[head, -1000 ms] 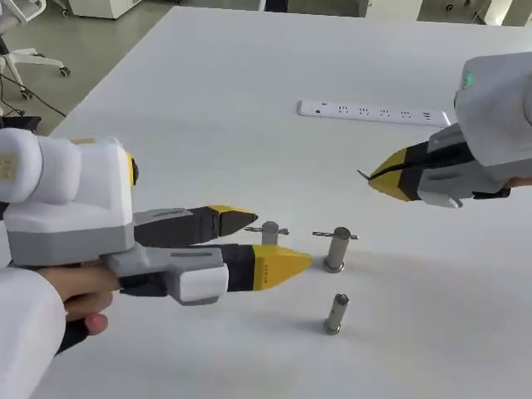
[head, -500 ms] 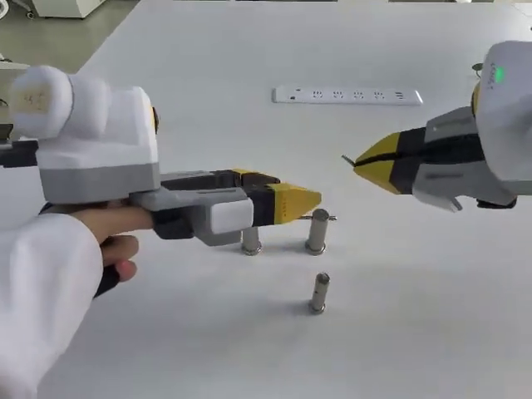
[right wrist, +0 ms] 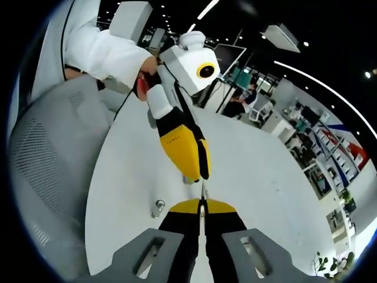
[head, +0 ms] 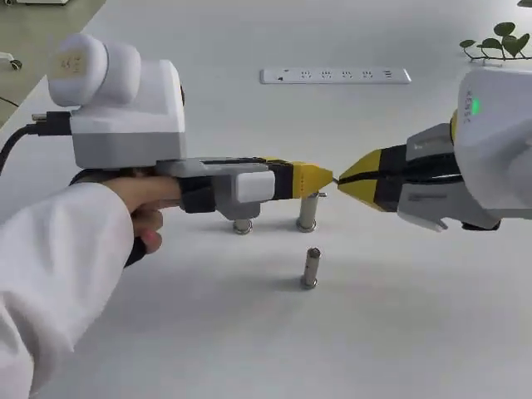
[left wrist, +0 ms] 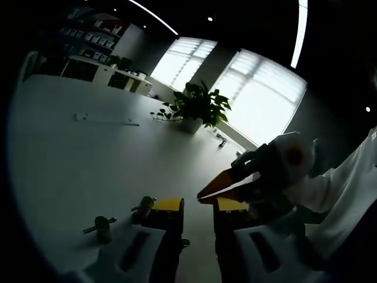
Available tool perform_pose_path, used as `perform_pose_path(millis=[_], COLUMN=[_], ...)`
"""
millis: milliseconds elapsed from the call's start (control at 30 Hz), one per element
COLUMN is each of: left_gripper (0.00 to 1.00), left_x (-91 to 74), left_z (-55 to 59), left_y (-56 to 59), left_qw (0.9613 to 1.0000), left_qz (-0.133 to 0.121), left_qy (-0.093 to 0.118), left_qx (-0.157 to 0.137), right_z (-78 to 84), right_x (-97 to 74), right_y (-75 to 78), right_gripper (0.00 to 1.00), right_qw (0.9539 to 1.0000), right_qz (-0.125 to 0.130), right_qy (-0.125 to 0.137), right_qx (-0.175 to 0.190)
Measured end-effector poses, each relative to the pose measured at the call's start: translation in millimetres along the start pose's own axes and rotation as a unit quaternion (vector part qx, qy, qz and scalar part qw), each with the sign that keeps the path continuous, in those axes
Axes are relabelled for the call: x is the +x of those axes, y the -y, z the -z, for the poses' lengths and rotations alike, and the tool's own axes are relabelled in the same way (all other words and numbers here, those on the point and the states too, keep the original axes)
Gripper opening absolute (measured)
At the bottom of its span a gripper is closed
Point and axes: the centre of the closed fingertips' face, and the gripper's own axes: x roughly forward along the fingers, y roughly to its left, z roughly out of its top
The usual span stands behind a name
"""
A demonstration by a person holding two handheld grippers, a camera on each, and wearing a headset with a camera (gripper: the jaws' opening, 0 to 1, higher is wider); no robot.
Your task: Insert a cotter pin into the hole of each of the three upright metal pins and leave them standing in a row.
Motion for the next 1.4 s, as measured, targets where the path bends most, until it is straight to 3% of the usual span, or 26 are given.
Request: perform_pose_path(millis=[233,433,1000,1400], left_gripper=[0.11,0.02,0.02,0.00], left_x=[5.0,5.9,6.9,8.0], left_z=[13.3,9.0,22.7,29.1], left_y=[3.1,7.2,8.1,7.7], left_qw=[0.9998,0.9995,0.9991,0.9984], left_qz=[0.004,0.016,0.018,0.010], left_qy=[-0.017,-0.005,-0.040,-0.056], left_qx=[-0.002,-0.026,0.003,-0.008], right_z=[-6.8,-8.4,-4.0,0.1], right_x=[-1.0,-2.5,-1.0,0.6], right_y=[-9.3,-14.7,-18.6,-22.8], right_gripper=[0.00,0.00,0.00,0.00], right_qw=[0.9999,0.9997,0.9992,0.9989], right_qz=[-0.002,-0.002,-0.010,-0.018], right_qy=[-0.001,-0.002,-0.008,-0.010], right_qx=[-0.012,-0.022,-0.039,-0.041])
